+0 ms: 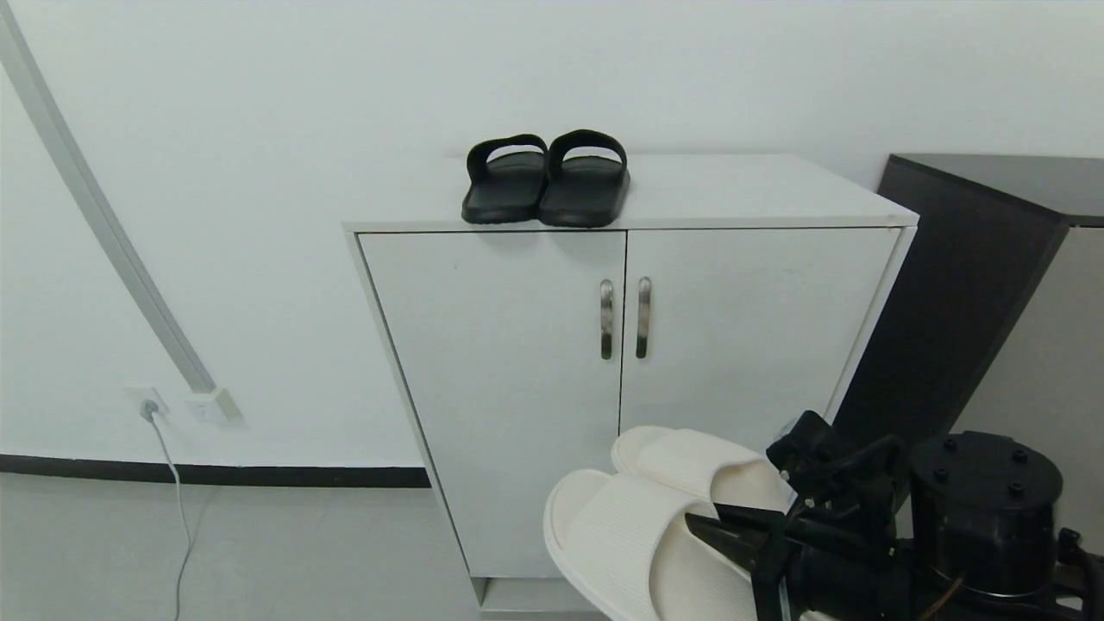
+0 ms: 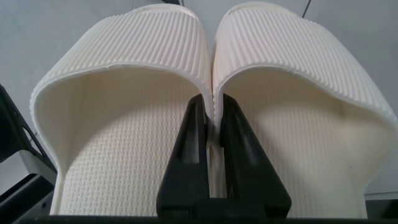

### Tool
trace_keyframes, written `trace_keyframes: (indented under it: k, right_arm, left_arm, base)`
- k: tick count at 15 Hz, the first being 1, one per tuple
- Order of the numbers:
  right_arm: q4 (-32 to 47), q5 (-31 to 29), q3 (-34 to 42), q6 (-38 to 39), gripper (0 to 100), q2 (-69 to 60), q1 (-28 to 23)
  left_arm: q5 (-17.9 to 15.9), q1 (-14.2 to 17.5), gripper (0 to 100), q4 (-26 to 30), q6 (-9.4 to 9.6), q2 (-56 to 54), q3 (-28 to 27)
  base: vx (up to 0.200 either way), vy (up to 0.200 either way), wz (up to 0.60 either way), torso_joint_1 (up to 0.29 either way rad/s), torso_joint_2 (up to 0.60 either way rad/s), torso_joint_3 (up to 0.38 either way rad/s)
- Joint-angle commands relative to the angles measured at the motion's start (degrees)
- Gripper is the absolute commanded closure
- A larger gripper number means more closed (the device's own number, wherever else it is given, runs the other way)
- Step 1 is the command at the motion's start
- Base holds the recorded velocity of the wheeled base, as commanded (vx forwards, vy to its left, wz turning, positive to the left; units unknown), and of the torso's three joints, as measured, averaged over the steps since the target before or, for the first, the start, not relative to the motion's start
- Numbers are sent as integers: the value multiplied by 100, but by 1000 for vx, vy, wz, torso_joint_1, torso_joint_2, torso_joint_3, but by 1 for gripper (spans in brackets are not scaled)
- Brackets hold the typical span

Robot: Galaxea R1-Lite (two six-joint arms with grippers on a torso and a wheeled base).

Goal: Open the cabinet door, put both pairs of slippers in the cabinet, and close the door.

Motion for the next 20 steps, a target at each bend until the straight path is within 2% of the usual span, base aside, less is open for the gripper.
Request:
trace_keyframes:
  k: [1, 5, 6, 8, 10, 11, 14, 16, 18, 20]
  right_arm:
    - [5, 4, 35, 0, 100, 31, 36]
    - [-13, 4, 88, 0, 100, 40, 36]
    - [-13, 13, 96, 0, 100, 40, 36]
    - [-13, 13, 114, 0, 100, 40, 45]
    - [-13, 13, 123, 0, 100, 40, 45]
    - [-13, 13, 132, 0, 100, 49, 71]
    - [-13, 22, 132, 0, 100, 66, 80]
    - [-48, 13, 132, 0, 100, 49, 106]
    - [-171, 4, 132, 0, 100, 49, 106]
    - [-171, 13, 123, 0, 100, 84, 133]
  left_arm:
    - [19, 9, 0, 2, 0, 49, 1]
    - [106, 18, 0, 2, -36, 304, 1]
    - [106, 18, 0, -51, -115, 427, -333]
    - [71, 18, 0, -33, -651, 1024, -1309]
    - [36, -26, 0, -86, -589, 1622, -1528]
    - [-96, -114, 0, -130, -598, 2035, -1651]
    - [-939, -149, 0, -877, -598, 3099, -1818]
    - [-1326, -185, 0, -1237, -581, 3617, -1854]
    - [-1449, -325, 0, -1747, -598, 4206, -1950]
    - [-1440, -659, 0, -2415, -607, 4900, -2064]
  base:
    - [0, 0, 0, -95, 461, 359]
    - [0, 0, 0, -69, 455, 370]
    - [0, 0, 0, -32, 442, 388]
    - [0, 0, 0, -17, 383, 369]
    - [0, 0, 0, -9, 79, 84]
    - [0, 0, 0, -2, 119, 124]
    - [0, 0, 0, 0, 36, 42]
    - [0, 0, 0, 0, 0, 0]
    - [0, 0, 0, 0, 0, 0]
    - [0, 0, 0, 0, 0, 0]
